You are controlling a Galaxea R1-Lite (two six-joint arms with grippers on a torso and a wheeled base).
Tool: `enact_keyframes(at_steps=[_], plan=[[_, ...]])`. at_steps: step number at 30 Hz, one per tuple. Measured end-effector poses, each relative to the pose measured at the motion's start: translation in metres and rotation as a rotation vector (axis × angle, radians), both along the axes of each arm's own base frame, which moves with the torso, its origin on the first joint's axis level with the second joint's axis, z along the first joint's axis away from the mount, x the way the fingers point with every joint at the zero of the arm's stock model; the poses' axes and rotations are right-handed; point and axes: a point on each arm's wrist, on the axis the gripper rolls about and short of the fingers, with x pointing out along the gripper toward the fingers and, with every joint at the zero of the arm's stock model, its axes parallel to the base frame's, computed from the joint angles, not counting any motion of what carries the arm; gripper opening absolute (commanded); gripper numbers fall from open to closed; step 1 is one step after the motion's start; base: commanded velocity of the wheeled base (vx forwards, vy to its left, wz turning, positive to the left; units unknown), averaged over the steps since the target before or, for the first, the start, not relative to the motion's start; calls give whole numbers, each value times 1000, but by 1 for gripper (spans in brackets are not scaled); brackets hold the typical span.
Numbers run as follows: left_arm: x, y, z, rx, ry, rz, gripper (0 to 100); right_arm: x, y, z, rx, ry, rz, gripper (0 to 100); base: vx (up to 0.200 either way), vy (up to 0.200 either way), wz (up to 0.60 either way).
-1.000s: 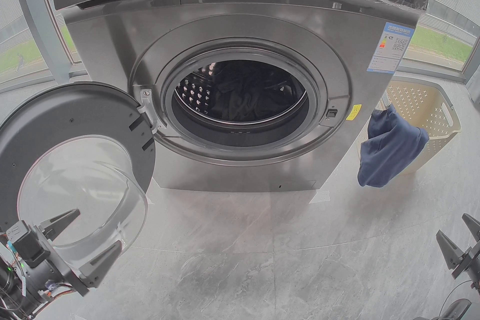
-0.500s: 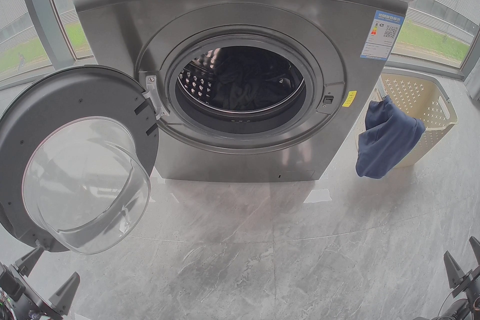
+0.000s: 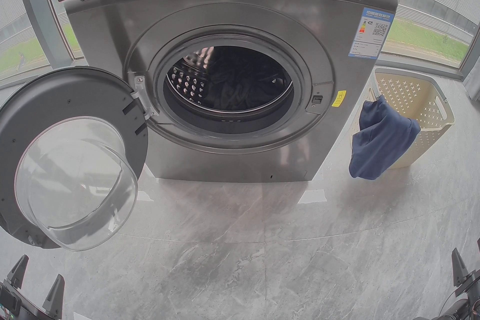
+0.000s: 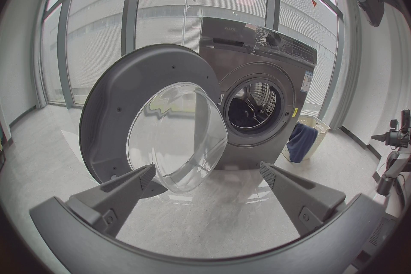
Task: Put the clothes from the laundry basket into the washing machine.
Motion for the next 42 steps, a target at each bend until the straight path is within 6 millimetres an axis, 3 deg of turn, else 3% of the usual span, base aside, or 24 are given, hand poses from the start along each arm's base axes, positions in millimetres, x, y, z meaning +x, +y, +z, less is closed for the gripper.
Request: enact_keyframes(at_steps=[6, 12, 42], plan=[[-3, 0, -6, 52, 9, 44, 100, -3, 5, -4, -26, 2, 158, 100, 0, 0, 0], [-4, 1, -11, 88, 39, 57, 100, -5, 6, -8, -42, 6, 136, 100, 0, 0, 0], [-5, 1, -11, 77, 35, 54, 100, -6, 6, -7, -51, -21, 127, 100, 0, -200, 0]])
